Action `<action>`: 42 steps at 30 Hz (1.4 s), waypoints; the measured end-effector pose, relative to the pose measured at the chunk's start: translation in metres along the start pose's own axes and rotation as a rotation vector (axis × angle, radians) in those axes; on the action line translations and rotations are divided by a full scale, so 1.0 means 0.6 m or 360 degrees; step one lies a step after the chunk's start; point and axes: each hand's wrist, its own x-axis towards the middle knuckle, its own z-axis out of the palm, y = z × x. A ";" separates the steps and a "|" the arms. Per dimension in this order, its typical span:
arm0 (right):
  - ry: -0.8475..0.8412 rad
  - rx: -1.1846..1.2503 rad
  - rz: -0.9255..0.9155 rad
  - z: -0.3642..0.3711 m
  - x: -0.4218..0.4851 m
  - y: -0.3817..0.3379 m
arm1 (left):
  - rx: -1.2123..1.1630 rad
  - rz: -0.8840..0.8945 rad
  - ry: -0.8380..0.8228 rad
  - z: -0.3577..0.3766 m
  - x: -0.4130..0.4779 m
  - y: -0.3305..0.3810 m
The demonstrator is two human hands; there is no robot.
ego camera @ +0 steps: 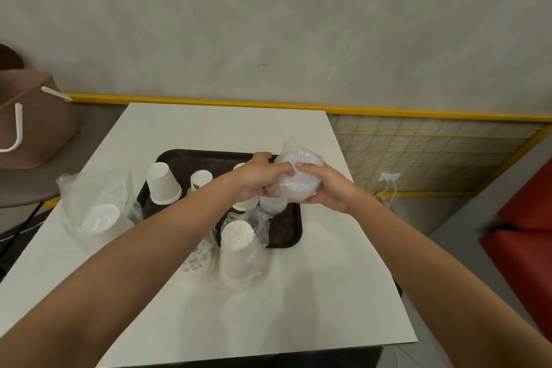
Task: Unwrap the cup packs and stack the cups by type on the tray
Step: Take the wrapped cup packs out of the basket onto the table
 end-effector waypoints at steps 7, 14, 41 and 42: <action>-0.0015 -0.0274 0.0067 -0.015 -0.012 0.030 | 0.0732 0.0030 0.0072 0.001 0.002 -0.008; -0.0146 -0.0823 0.0346 -0.007 -0.016 0.117 | 0.0900 0.0096 0.0083 0.004 0.006 -0.017; 0.0308 -0.1860 0.0006 0.031 -0.028 0.235 | 0.1786 0.0249 0.0134 -0.023 -0.072 -0.107; 0.0315 -0.1868 -0.0008 0.033 -0.028 0.235 | 0.1774 0.0244 0.0137 -0.023 -0.071 -0.109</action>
